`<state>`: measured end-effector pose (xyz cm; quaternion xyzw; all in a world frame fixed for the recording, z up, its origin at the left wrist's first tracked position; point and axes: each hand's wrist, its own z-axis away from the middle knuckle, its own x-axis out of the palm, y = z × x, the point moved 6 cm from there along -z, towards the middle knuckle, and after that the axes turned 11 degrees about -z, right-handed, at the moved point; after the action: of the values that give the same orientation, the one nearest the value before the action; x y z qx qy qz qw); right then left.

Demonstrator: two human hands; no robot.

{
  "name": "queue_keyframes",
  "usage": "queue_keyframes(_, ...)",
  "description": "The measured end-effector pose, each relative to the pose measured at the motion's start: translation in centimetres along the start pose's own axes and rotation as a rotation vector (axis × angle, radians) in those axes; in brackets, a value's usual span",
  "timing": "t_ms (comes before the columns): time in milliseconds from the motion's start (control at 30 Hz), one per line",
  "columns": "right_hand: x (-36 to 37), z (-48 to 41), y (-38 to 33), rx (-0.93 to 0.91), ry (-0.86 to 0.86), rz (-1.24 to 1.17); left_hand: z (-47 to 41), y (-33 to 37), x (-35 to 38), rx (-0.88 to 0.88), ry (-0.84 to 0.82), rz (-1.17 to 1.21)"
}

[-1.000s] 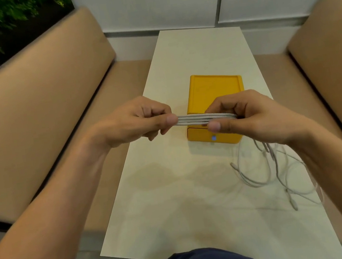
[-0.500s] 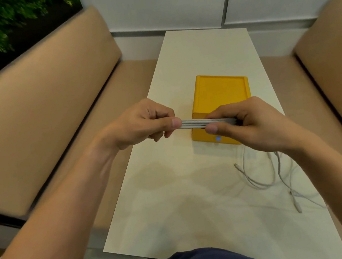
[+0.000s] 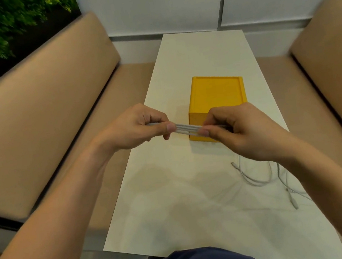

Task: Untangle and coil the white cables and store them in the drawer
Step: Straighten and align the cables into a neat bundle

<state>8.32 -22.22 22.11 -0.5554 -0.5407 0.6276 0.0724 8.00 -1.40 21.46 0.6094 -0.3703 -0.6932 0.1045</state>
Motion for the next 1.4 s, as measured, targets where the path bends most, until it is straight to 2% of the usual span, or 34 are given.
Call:
queue_keyframes(100,-0.2,0.4,1.0,0.109,-0.140,-0.126,0.5,0.6,0.4,0.065,-0.044,-0.007)
queue_keyframes(167,-0.4,0.1,2.0,0.135,-0.114,-0.028,0.7,1.3,0.6,0.121,-0.046,0.042)
queue_keyframes(233,-0.5,0.0,2.0,0.093,-0.048,0.072,0.8,1.0,0.7,0.099,-0.041,0.081)
queue_keyframes(300,-0.7,0.1,1.2,0.020,-0.021,0.033,0.5,0.1,0.9,0.034,-0.062,0.049)
queue_keyframes(400,-0.7,-0.2,1.0,0.041,-0.066,-0.082,0.1,-0.8,1.6,-0.054,-0.199,-0.132)
queue_keyframes(467,-0.5,-0.6,1.3,0.057,-0.080,-0.087,-0.3,-0.6,1.9,-0.054,-0.232,-0.195)
queue_keyframes(567,-0.2,-0.8,1.7,0.069,-0.087,-0.068,-1.0,1.1,3.0,-0.014,-0.244,-0.057)
queue_keyframes(700,-0.2,-0.8,2.0,0.076,-0.072,-0.043,-1.7,2.6,4.7,0.021,-0.210,0.187)
queue_keyframes(767,-0.3,-0.5,2.4,0.110,-0.088,-0.041,-2.0,2.3,4.6,-0.001,-0.179,0.124)
queue_keyframes(900,-0.5,0.5,3.7,0.240,-0.223,-0.054,-2.2,1.9,3.9,-0.047,-0.110,-0.083)
queue_keyframes(1033,-1.1,0.2,3.9,0.253,-0.160,-0.076,-2.2,1.8,3.9,-0.033,-0.089,-0.208)
queue_keyframes(1233,-1.3,0.5,3.6,0.273,-0.052,-0.282,-1.7,2.1,3.0,-0.008,-0.078,-0.008)
queue_keyframes(1400,-1.4,0.9,1.8,0.192,-0.164,-0.455,-2.1,2.0,2.0,-0.004,-0.070,0.005)
